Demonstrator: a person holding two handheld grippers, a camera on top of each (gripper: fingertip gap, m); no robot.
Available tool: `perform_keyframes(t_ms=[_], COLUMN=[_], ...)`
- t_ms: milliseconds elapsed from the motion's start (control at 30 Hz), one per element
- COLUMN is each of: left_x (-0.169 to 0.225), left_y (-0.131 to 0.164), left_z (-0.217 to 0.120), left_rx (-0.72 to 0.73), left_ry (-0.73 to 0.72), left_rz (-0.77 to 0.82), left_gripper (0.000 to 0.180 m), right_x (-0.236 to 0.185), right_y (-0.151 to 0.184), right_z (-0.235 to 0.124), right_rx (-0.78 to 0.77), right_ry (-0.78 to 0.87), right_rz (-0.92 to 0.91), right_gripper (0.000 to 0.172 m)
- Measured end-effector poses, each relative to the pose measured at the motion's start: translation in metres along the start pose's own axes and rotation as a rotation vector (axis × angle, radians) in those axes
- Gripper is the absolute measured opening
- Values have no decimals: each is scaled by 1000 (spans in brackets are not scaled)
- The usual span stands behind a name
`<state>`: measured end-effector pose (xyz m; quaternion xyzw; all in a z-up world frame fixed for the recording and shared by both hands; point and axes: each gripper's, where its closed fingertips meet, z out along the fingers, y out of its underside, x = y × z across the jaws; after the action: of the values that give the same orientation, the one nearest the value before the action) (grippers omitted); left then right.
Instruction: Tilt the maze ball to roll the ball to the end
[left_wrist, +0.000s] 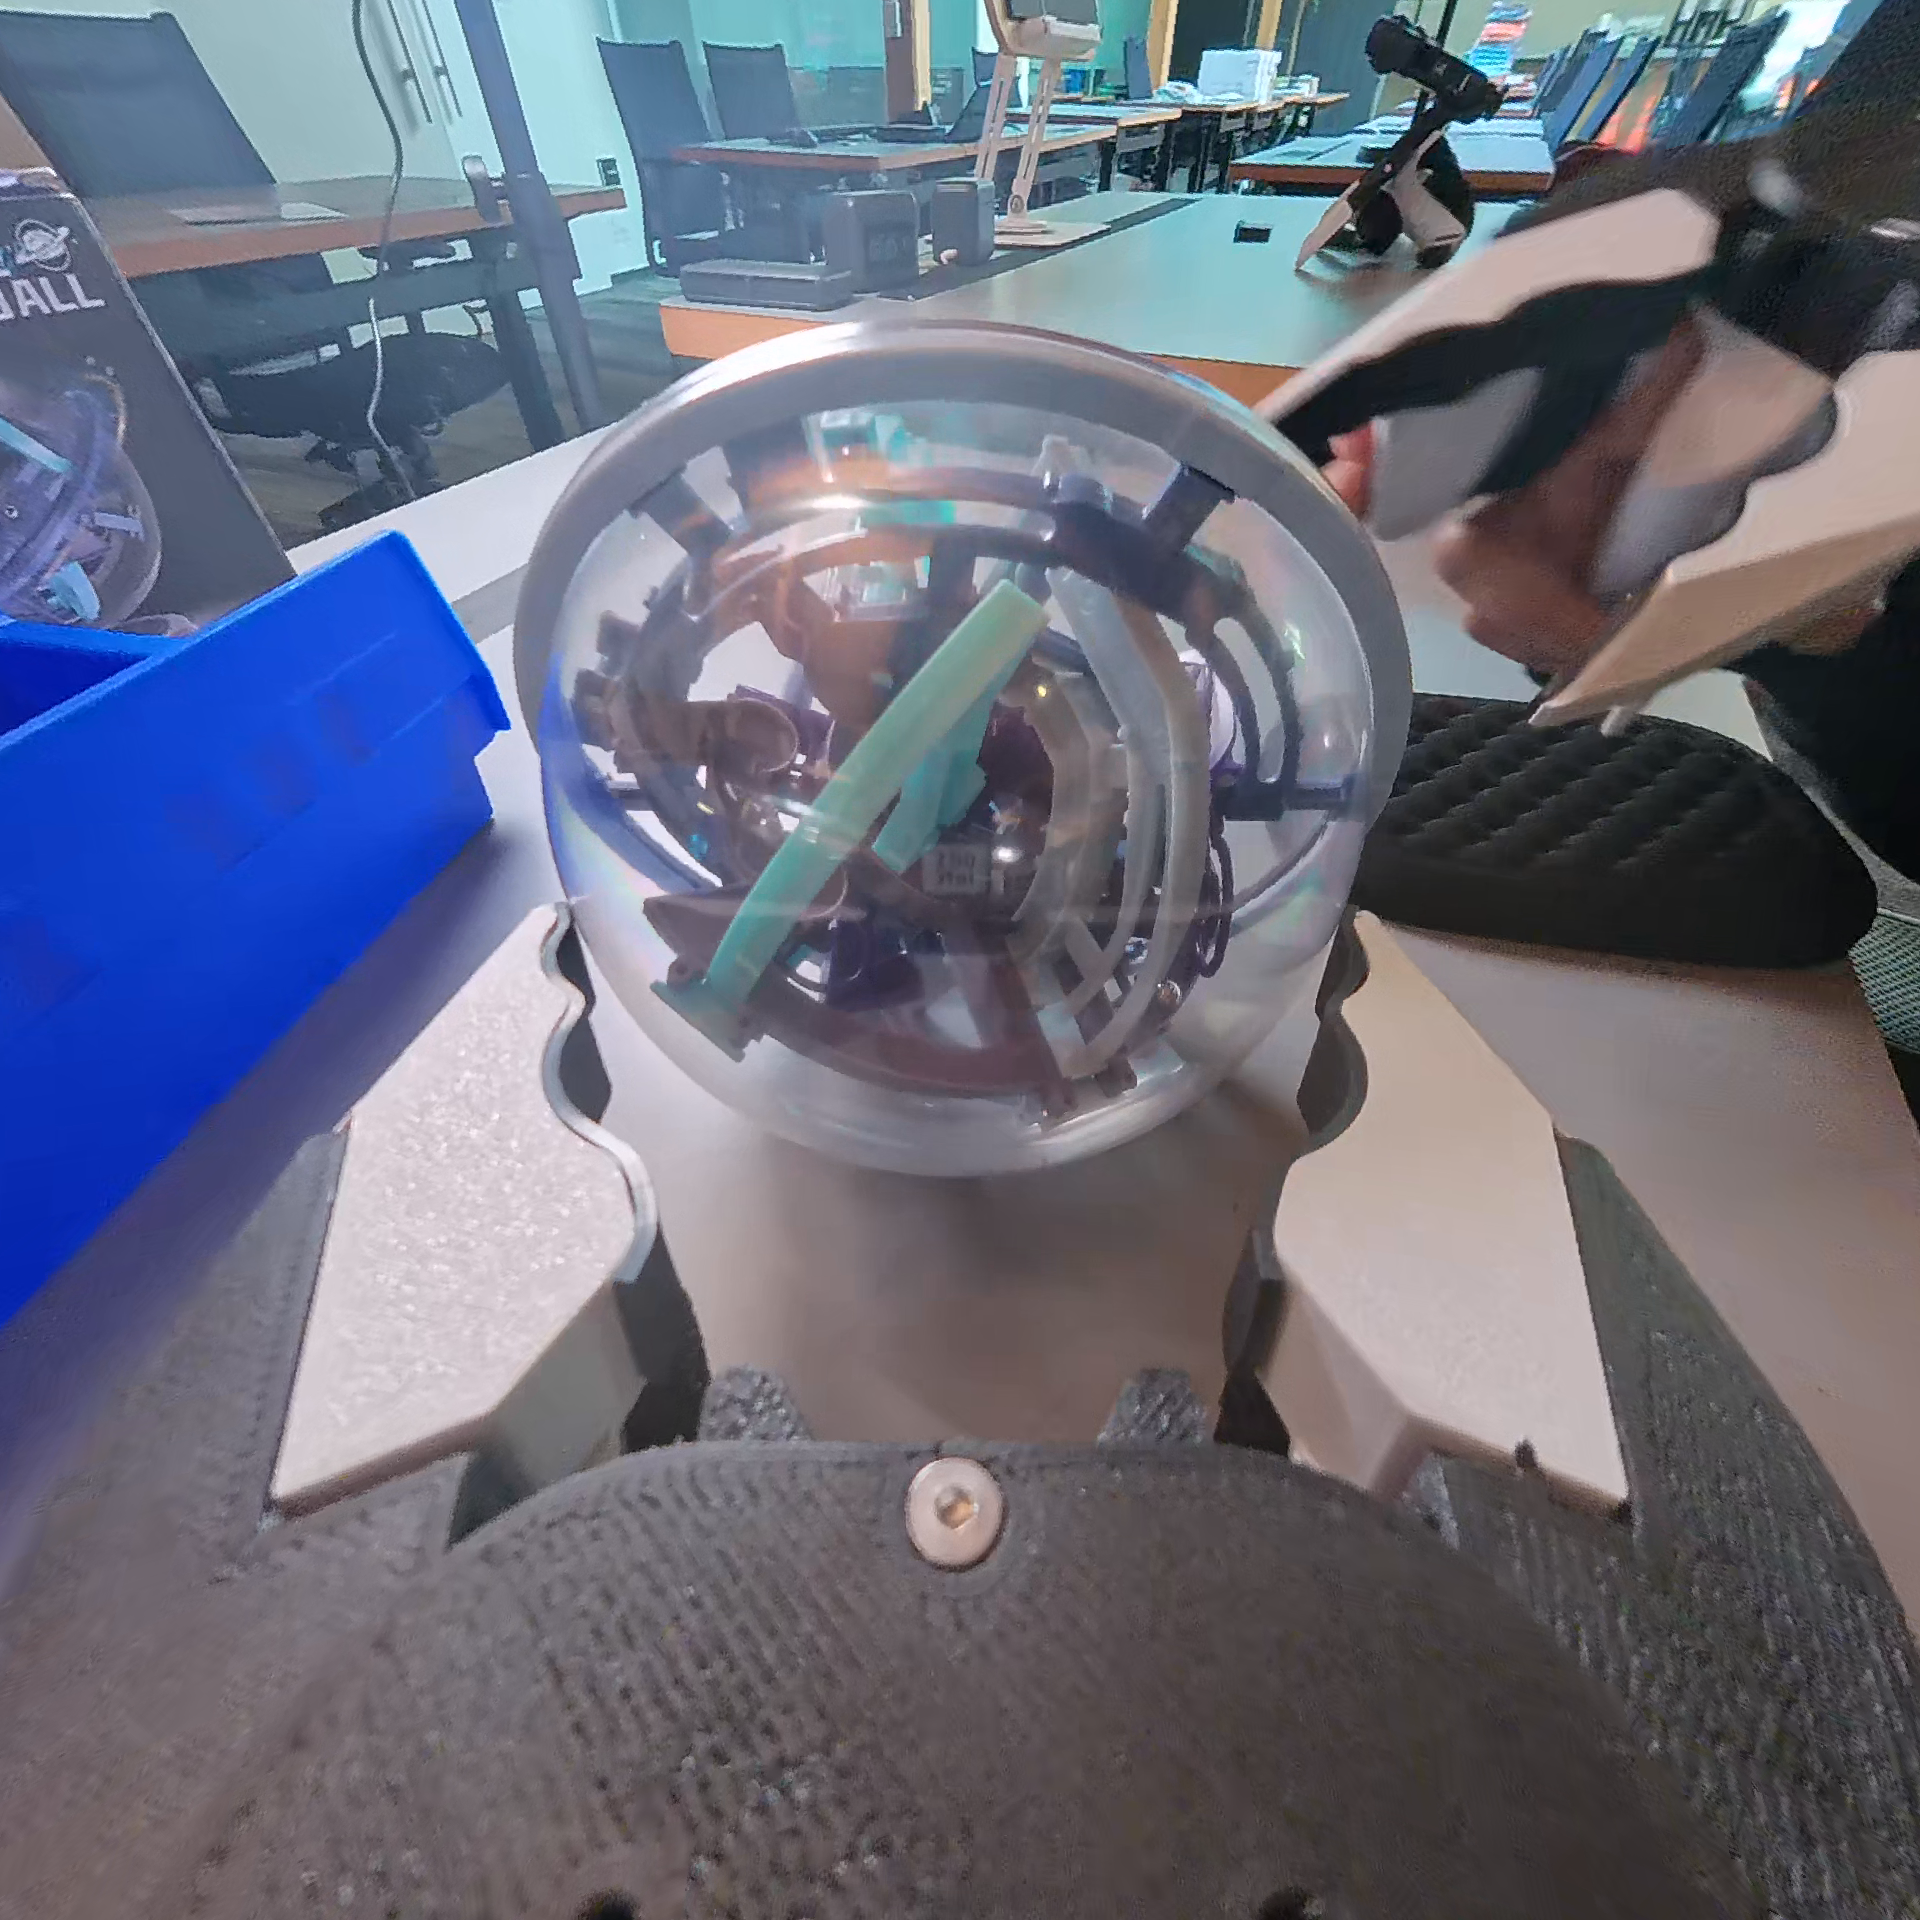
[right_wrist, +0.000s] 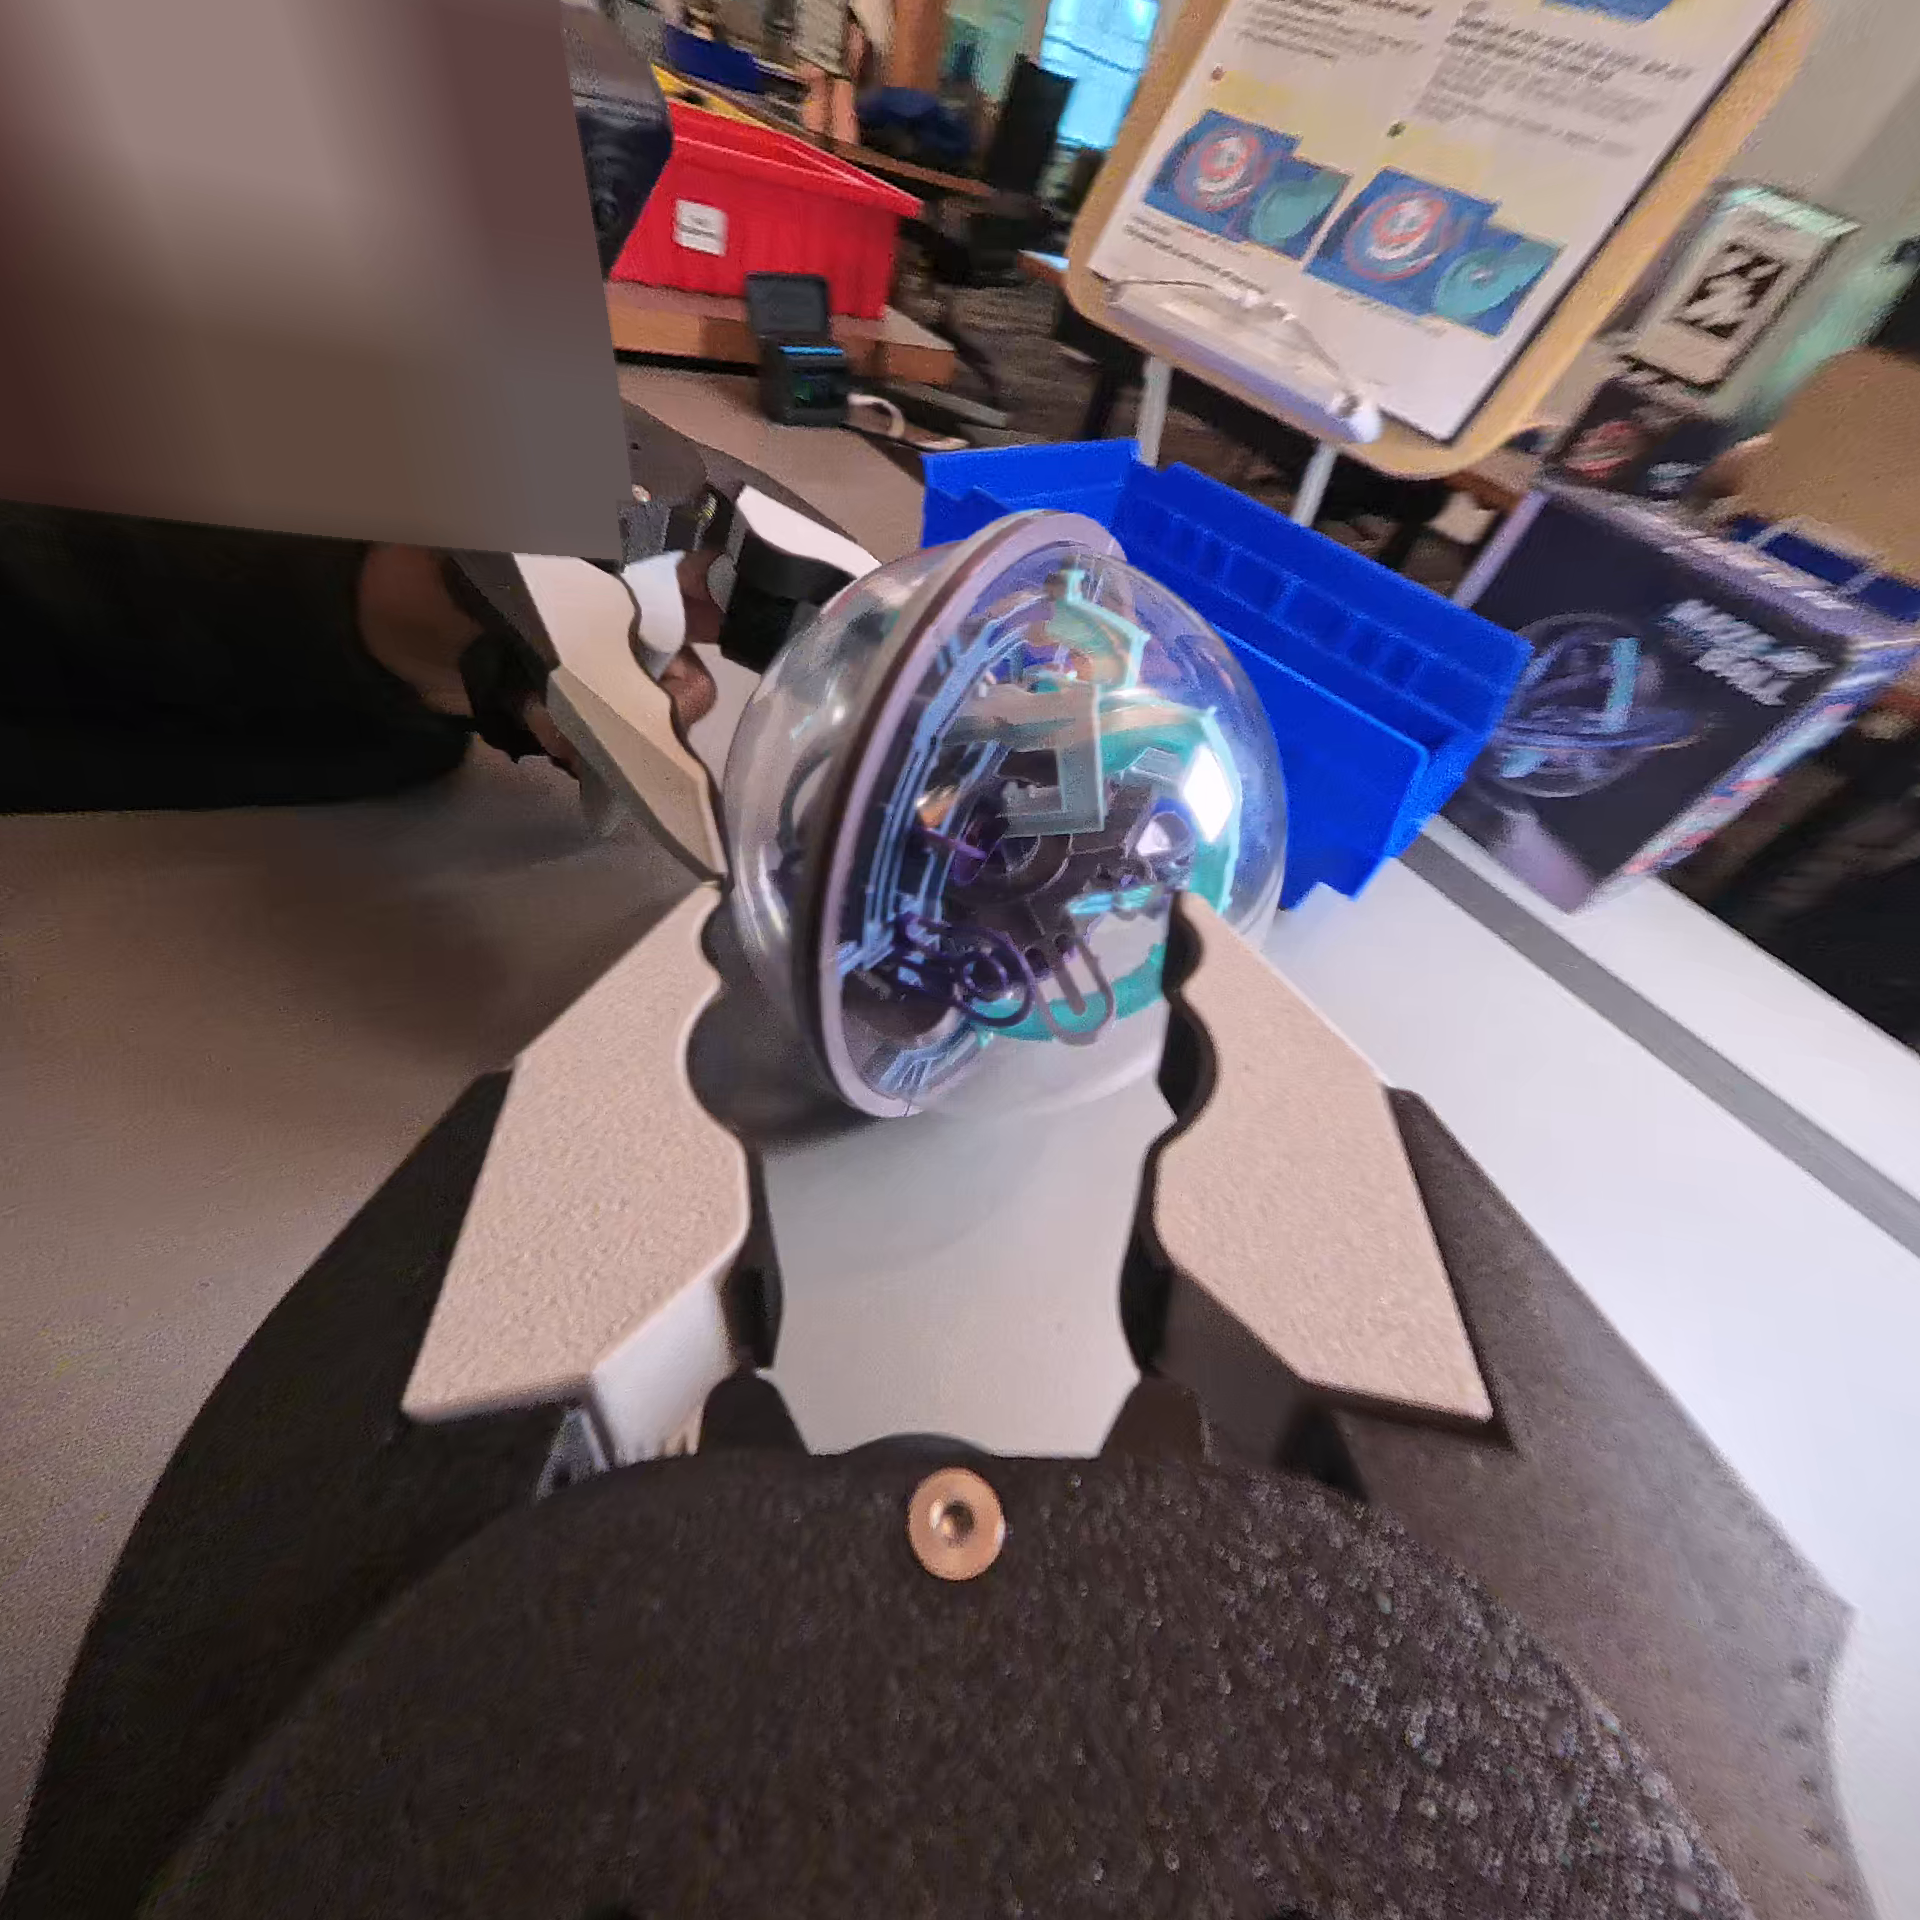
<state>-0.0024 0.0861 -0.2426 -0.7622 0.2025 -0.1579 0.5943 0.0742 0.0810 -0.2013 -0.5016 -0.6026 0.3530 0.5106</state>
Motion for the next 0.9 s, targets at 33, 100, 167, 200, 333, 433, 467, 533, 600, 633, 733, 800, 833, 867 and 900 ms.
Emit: perform_keyframes(t_ms=[33,100,167,200,333,433,467,533,600,633,733,800,833,867,900], left_x=[1,2,3,3,9,13,16,20,20,20,14,6,2,-2,-5], left_y=[0,-1,-2,-3,-7,-3,0,5,3,3,0,-5,-6,-7,-7], left_z=[0,0,0,0,-2,-3,-3,-4,-5,-6,-9,-11,-11,-11,-9], left_rx=[-1,-1,-3,-3,6,-21,-38,-66,-66,-66,-51,-26,-19,-17,-16], left_ry=[-9,-31,-54,-65,-75,-52,-35,-7,16,25,50,47,54,62,74], left_rz=[1,0,-2,-4,-1,-10,-10,-10,-3,-1,-12,-11,-14,-21,-25], left_gripper=[136,135,135,134,133,134,134,135,137,137,140,141,143,145,147], right_x=[-4,-10,-14,-14,-14,-12,-9,-8,-5,-3,0,1,1,0,-1], right_y=[2,10,14,16,22,23,24,25,24,23,20,18,17,17,15], right_z=[-2,-3,-2,-1,1,0,-2,-2,-2,-1,0,2,3,4,5], right_rx=[-15,-50,-71,-80,-117,-128,-138,-158,-170,-175,-184,-188,-187,-187,-188], right_ry=[59,170,248,284,345,320,314,274,246,228,193,178,169,159,151], right_rz=[-27,-86,-135,-157,-253,-292,-319,-392,-417,-424,-457,-486,-494,-503,-512], right_gripper=[69,53,43,37,19,11,7,6,5,5,5,5,5,5,5])
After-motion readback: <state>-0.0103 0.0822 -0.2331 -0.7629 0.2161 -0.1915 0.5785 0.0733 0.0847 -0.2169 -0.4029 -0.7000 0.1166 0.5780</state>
